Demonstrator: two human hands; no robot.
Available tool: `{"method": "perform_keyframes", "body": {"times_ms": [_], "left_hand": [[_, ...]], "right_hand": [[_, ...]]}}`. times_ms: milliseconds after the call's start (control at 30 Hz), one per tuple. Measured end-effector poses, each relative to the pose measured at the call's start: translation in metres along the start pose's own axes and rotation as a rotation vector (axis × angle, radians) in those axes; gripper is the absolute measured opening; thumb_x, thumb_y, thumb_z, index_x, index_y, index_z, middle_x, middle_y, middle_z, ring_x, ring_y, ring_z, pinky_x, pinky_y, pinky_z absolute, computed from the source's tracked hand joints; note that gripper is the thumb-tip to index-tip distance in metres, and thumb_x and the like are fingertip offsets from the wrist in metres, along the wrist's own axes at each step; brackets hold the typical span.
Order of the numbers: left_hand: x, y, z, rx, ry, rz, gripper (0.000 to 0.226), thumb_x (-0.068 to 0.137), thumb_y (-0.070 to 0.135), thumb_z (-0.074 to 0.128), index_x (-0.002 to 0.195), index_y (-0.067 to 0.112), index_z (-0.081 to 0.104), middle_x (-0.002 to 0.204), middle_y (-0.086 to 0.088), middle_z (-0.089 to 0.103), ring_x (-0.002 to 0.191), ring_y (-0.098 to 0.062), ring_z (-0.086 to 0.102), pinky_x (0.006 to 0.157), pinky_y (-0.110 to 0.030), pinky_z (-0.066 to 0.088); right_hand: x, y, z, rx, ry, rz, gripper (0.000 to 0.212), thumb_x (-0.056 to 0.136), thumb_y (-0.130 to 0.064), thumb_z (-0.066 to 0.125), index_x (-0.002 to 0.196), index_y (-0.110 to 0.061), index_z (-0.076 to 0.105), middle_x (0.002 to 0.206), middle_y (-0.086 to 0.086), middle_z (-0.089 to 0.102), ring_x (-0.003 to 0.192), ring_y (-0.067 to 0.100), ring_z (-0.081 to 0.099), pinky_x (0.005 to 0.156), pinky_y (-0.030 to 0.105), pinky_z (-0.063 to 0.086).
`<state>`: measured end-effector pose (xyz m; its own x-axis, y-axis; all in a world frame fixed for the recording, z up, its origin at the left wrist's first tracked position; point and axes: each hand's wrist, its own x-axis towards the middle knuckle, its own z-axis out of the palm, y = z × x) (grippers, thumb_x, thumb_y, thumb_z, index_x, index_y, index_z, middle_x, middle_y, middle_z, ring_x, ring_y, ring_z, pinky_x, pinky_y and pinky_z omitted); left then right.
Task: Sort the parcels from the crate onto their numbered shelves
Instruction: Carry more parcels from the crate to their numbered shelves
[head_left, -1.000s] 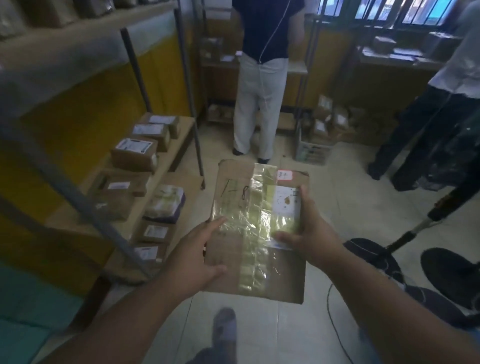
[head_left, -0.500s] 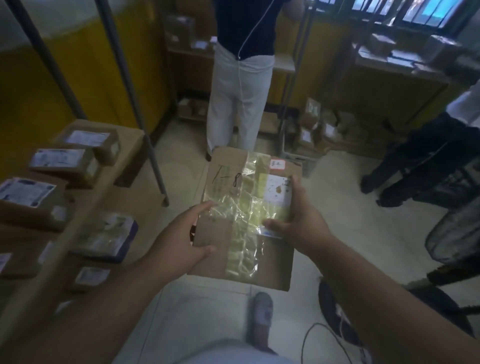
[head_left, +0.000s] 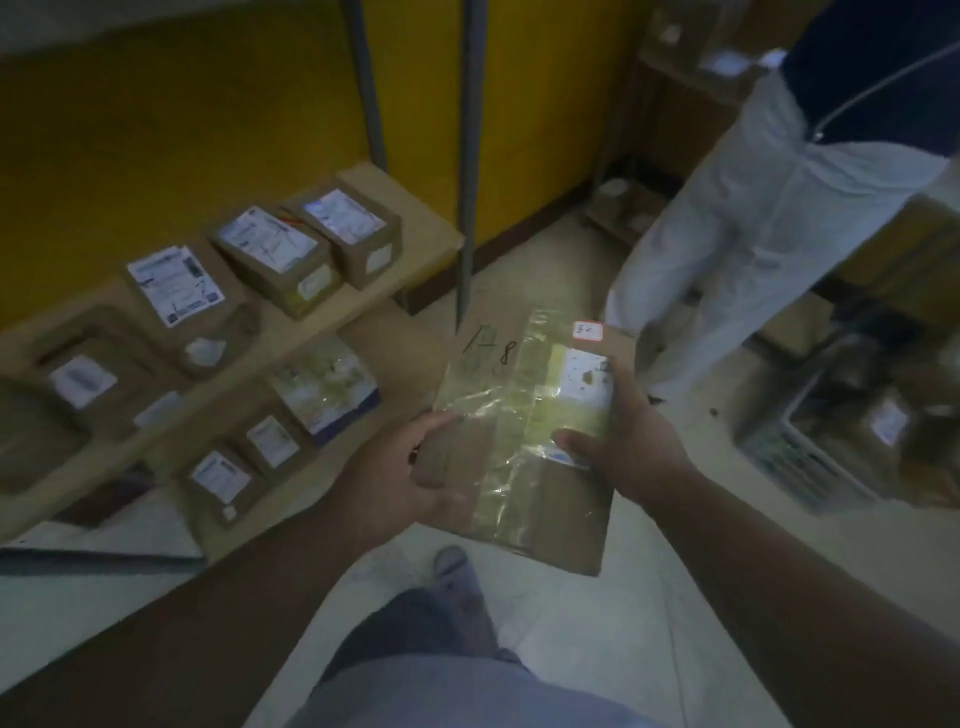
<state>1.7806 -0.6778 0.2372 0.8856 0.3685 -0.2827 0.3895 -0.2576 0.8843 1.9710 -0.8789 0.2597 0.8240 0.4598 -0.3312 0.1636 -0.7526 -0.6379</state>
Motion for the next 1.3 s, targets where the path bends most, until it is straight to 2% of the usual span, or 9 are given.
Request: {"method": "perform_keyframes", "body": {"times_ms": [167,333,533,633,733,900,1033,1200,1300], "left_hand": [[0.066,-0.035,0.002,0.028,0.062,-0.111,0.085,0.069,0.02,0.089,0.139,0.042,0.046,0.133,0.021,0.047,0.118,-0.004,0.05,0.092,-0.02,0.044],[0.128,-0.077,0.009,0.009,0.135,-0.271,0.085,0.066,0.022,0.09,0.138,0.041,0.048,0.127,0.02,0.049,0.112,-0.007,0.052,0.081,-0.02,0.043],[0.19,-0.159,0.019,0.078,0.164,-0.369,0.097,0.068,0.034,0.089,0.148,0.041,0.034,0.137,0.018,0.04,0.121,-0.006,0.043,0.088,-0.016,0.037],[0.219,-0.224,0.026,0.102,0.165,-0.401,0.102,0.068,0.034,0.089,0.148,0.042,0.027,0.142,0.021,0.031,0.131,-0.005,0.036,0.097,-0.01,0.032],[0.256,-0.291,0.034,0.115,0.135,-0.418,0.11,0.064,0.031,0.092,0.149,0.044,0.023,0.135,0.028,0.028,0.126,-0.003,0.036,0.084,-0.001,0.034],[0.324,-0.348,0.029,0.08,0.13,-0.386,0.115,0.06,0.029,0.094,0.14,0.059,0.016,0.129,0.031,0.031,0.118,0.003,0.04,0.089,-0.007,0.037],[0.364,-0.369,0.024,0.153,0.12,-0.38,0.118,0.059,0.026,0.094,0.151,0.04,0.022,0.142,0.012,0.036,0.125,-0.012,0.044,0.092,-0.014,0.044],[0.397,-0.365,0.027,0.382,0.371,-0.501,0.108,0.062,0.049,0.088,0.152,0.033,0.03,0.153,-0.002,0.03,0.135,-0.027,0.038,0.112,-0.042,0.038],[0.422,-0.369,0.03,0.513,0.445,-0.519,0.099,0.062,0.062,0.081,0.147,0.032,0.038,0.145,-0.004,0.042,0.129,-0.028,0.042,0.109,-0.045,0.041]], "right_hand": [[0.101,0.0,0.029,-0.064,-0.117,-0.051,0.108,0.075,-0.04,0.084,0.154,-0.045,0.012,0.143,-0.007,0.056,0.119,0.024,0.061,0.094,0.034,0.05],[0.189,0.011,0.069,-0.127,-0.25,-0.036,0.105,0.071,-0.044,0.084,0.15,-0.049,0.017,0.137,-0.003,0.061,0.111,0.027,0.065,0.09,0.047,0.057],[0.296,0.037,0.157,-0.236,-0.402,-0.129,0.099,0.077,-0.044,0.082,0.153,-0.042,0.017,0.14,-0.005,0.058,0.111,0.025,0.065,0.062,0.018,0.047],[0.346,0.055,0.218,-0.298,-0.469,-0.182,0.099,0.078,-0.05,0.079,0.153,-0.042,0.014,0.144,-0.003,0.056,0.116,0.028,0.064,0.088,0.041,0.058],[0.394,0.072,0.275,-0.342,-0.481,-0.24,0.099,0.077,-0.061,0.074,0.152,-0.044,0.012,0.143,-0.001,0.057,0.12,0.03,0.062,0.095,0.051,0.055],[0.464,0.075,0.331,-0.475,-0.344,-0.332,0.074,0.084,-0.054,0.068,0.146,-0.035,0.033,0.128,0.003,0.063,0.113,0.029,0.062,0.095,0.046,0.053],[0.5,0.065,0.361,-0.49,-0.305,-0.342,0.061,0.086,-0.048,0.066,0.14,-0.031,0.044,0.122,0.005,0.062,0.107,0.03,0.062,0.09,0.044,0.055],[0.548,0.034,0.392,-0.64,-0.203,-0.481,0.034,0.092,-0.039,0.057,0.12,-0.02,0.056,0.111,0.012,0.062,0.086,0.027,0.058,0.072,0.035,0.047],[0.574,0.015,0.404,-0.681,-0.161,-0.532,0.035,0.093,-0.032,0.06,0.122,-0.014,0.057,0.121,0.017,0.06,0.103,0.034,0.06,0.079,0.038,0.047]]}}
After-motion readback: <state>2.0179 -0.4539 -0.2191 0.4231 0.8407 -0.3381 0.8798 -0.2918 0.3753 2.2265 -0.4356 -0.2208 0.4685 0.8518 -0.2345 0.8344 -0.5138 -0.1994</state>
